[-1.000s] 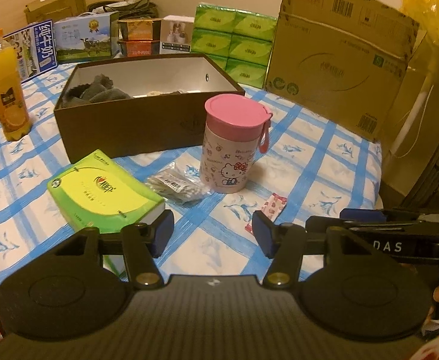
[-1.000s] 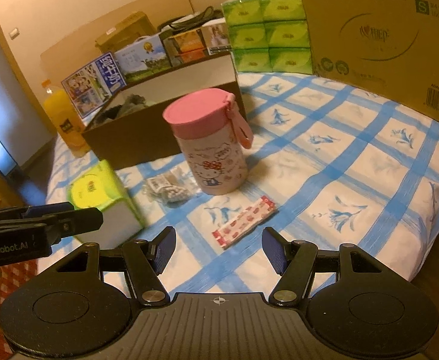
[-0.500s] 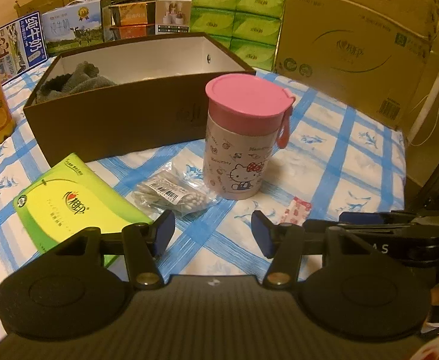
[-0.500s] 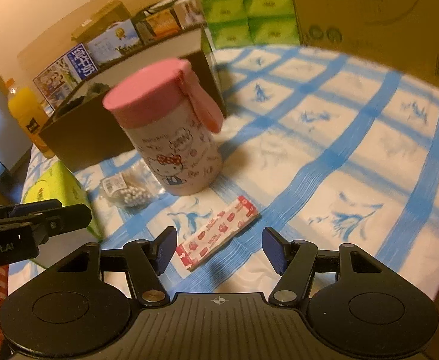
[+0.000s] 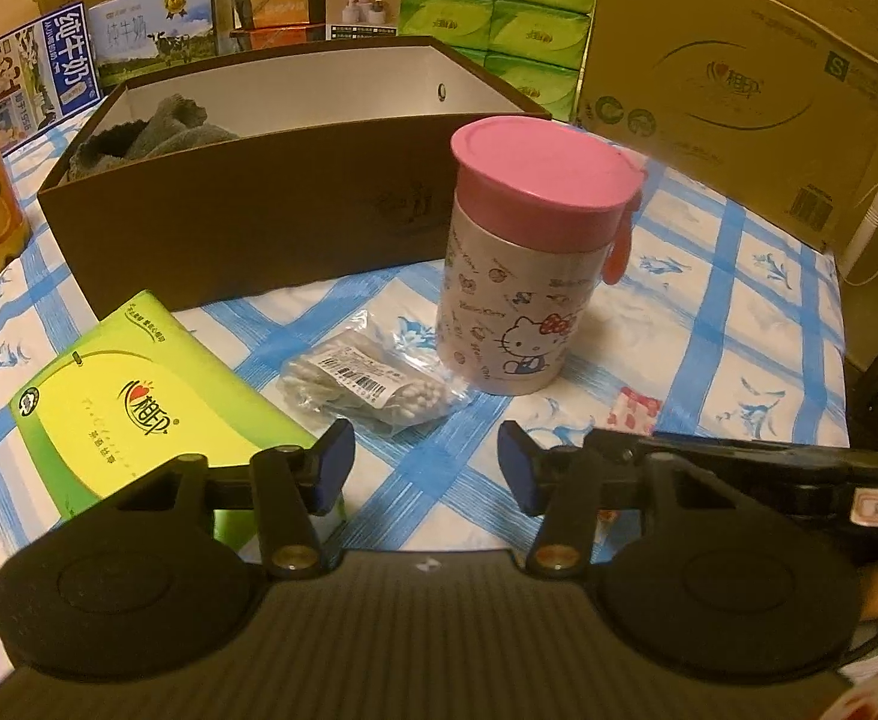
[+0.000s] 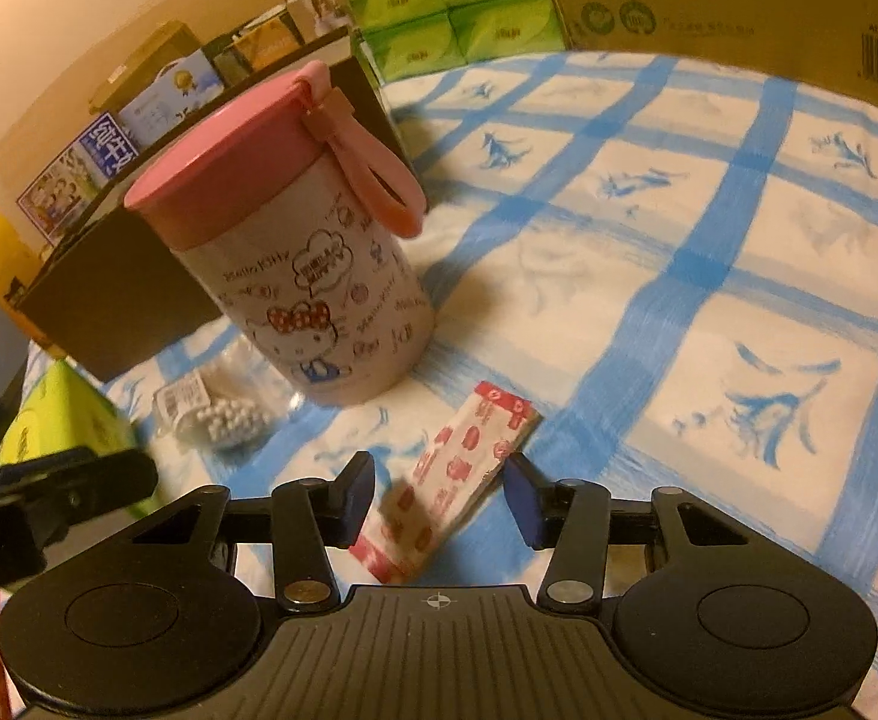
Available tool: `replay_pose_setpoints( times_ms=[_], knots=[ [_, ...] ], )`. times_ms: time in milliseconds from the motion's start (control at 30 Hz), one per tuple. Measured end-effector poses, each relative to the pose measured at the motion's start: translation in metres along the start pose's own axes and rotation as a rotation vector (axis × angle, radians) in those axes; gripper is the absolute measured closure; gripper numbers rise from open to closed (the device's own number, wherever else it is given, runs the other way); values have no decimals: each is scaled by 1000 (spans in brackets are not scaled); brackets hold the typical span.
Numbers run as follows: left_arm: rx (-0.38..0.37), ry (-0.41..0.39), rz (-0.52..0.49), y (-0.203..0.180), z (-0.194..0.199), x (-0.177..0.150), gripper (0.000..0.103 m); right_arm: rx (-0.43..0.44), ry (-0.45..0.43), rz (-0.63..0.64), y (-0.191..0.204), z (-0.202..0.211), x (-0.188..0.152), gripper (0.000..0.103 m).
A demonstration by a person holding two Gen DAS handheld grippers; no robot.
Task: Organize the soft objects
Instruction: 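Lower the right gripper onto the red-patterned strip beside the cup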
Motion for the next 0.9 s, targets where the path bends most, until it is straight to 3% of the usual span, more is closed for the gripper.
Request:
replay_pose_setpoints(
  times_ms=[333, 433, 500, 600, 667, 767, 900],
  knots=[
    [-4, -4, -1, -1, -11, 10, 55, -106, -51, 177, 1, -12, 11, 99],
    [-3, -2, -3, -3, -16, 13, 55, -142, -49, 194, -12, -11, 17, 101],
    [-5, 0, -2, -3, -19, 14, 55, -106, -36, 163, -17, -7, 20, 101],
    [-5, -5, 1, -2, -18, 15, 55, -37, -14, 131, -10, -1, 18, 91],
    [-5, -5, 5, 1, -17, 15, 55, -17, -15, 146, 1, 0, 12, 45],
    [5, -7, 6, 6, -17, 17, 55, -35, -27, 215, 19, -3, 3, 42],
    [15, 0, 7, 11, -20, 17, 55, -154, -19, 342, 29, -18, -10, 43]
  ],
)
Point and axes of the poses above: each gripper's, at about its wrist camera, not at the fingertips, and z roughly against the way its jaws point, y to its left, x to its top, the point moved 10 cm from there along -z, roughly the way its jaws point, and after that the axes turned 8 degrees about y, right-handed, at the moved point
